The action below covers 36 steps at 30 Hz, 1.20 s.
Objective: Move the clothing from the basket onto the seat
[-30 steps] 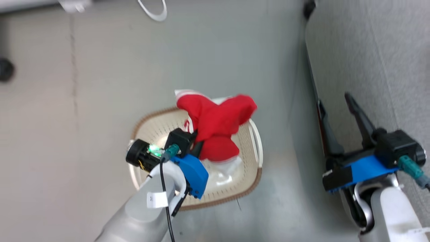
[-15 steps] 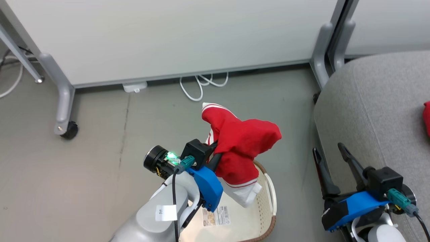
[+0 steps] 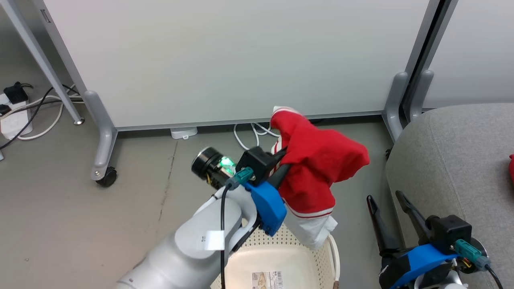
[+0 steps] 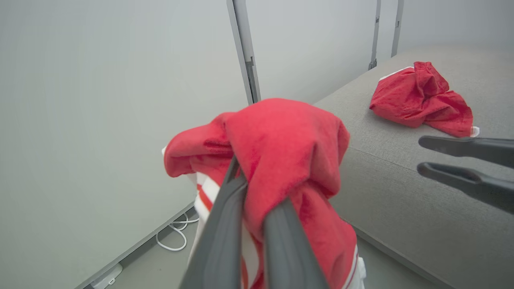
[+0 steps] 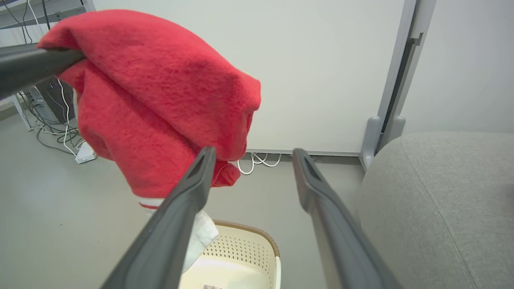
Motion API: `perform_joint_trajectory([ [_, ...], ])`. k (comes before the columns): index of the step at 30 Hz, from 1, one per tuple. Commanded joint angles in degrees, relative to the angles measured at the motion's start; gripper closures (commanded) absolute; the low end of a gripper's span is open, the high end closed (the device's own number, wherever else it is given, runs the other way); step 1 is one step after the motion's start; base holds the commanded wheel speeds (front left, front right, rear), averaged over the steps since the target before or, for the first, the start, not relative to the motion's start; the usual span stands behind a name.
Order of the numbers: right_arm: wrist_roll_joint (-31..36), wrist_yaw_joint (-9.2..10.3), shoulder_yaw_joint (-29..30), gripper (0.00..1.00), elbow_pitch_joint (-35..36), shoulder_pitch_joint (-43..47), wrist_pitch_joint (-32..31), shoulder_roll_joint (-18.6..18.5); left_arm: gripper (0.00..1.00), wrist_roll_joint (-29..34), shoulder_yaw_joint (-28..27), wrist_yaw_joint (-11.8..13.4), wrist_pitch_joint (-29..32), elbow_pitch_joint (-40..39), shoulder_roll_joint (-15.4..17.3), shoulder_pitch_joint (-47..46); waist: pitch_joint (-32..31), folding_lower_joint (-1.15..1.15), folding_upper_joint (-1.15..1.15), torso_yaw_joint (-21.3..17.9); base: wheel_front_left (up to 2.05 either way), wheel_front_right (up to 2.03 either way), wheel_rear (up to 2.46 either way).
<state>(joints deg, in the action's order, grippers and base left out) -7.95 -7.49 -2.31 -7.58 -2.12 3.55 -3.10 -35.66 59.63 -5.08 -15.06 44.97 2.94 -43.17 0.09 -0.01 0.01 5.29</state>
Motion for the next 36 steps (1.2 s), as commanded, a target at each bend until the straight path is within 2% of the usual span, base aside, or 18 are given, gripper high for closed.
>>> perform_joint_trajectory([
  [1, -0.24, -0.01, -0.35, 0.0, -0.18, 0.48, 0.0, 0.16, 1.0, -0.71, 0.99, 0.02, -0.17, -0.29, -0.04, -2.13, -0.16, 0.01, -0.01, 0.09, 0.0, 0.0, 0.0],
  [9, -0.81, -0.01, -1.99, 0.0, -1.13, 0.76, 0.44, 0.23, 1.0, -4.63, 4.18, 0.62, -0.13, -0.9, -0.06, -6.93, -0.76, 0.01, -0.01, -0.1, 0.0, 0.0, 0.0],
  [21, -1.76, -0.01, -2.94, 0.0, -1.76, 0.06, 0.91, 0.24, 1.0, -10.2, 7.84, 1.65, -0.15, -0.89, -0.05, -8.1, -0.32, 0.01, -0.01, -0.46, 0.0, 0.0, 0.0],
  [30, -1.94, -0.01, -3.95, 0.0, -2.56, -1.04, 0.35, 0.24, 1.0, -12.34, 9.48, 2.51, -0.16, -1.59, -0.06, -8.7, 0.04, 0.01, -0.01, -0.58, 0.0, 0.0, 0.0],
  [36, -2.53, -0.01, -6.74, 0.0, -5.73, -3.9, -1.36, -0.48, 1.0, -13.05, 10.0, 2.7, -0.16, -2.12, -0.06, -8.96, 0.44, 0.01, -0.01, -0.63, 0.0, 0.0, 0.0],
])
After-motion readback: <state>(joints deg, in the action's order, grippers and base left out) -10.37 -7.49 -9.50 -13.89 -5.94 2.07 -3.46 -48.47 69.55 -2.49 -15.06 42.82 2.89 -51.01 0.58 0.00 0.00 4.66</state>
